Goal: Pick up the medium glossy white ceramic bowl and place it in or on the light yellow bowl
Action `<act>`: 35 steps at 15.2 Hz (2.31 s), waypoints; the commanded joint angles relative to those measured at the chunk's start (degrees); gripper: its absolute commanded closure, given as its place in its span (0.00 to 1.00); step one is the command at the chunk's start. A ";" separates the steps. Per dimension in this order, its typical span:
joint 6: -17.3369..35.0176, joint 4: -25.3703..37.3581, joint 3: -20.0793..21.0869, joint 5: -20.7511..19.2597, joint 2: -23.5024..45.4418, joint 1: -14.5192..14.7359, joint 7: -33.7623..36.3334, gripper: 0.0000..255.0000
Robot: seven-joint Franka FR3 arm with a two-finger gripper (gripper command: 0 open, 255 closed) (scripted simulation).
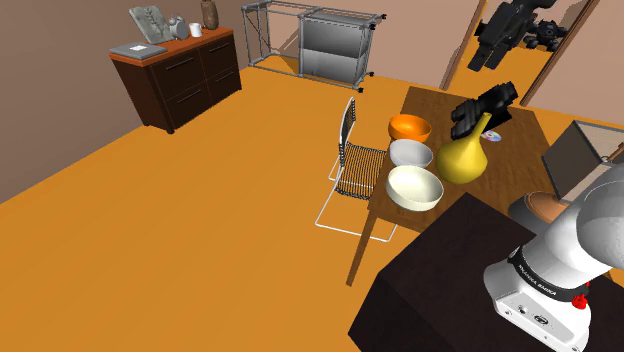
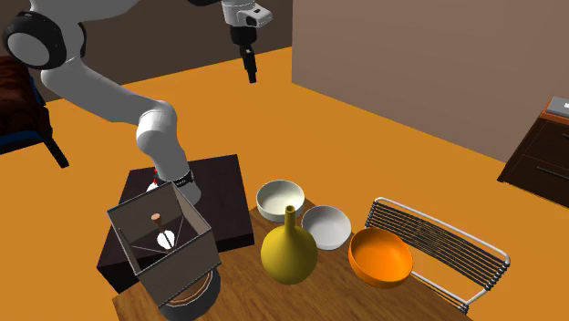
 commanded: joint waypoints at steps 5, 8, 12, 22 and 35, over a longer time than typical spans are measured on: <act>5.36 -3.85 -3.62 -1.71 2.11 -1.08 -4.22 0.00; 9.54 -6.04 -6.42 -2.81 4.54 -1.85 -7.41 0.00; 15.23 -7.96 -10.31 -3.90 8.90 -2.62 -11.72 0.00; 28.97 -7.49 -20.50 -2.38 25.10 -2.79 -24.11 0.00; 38.37 5.08 -28.57 16.75 55.74 -4.20 -47.66 0.00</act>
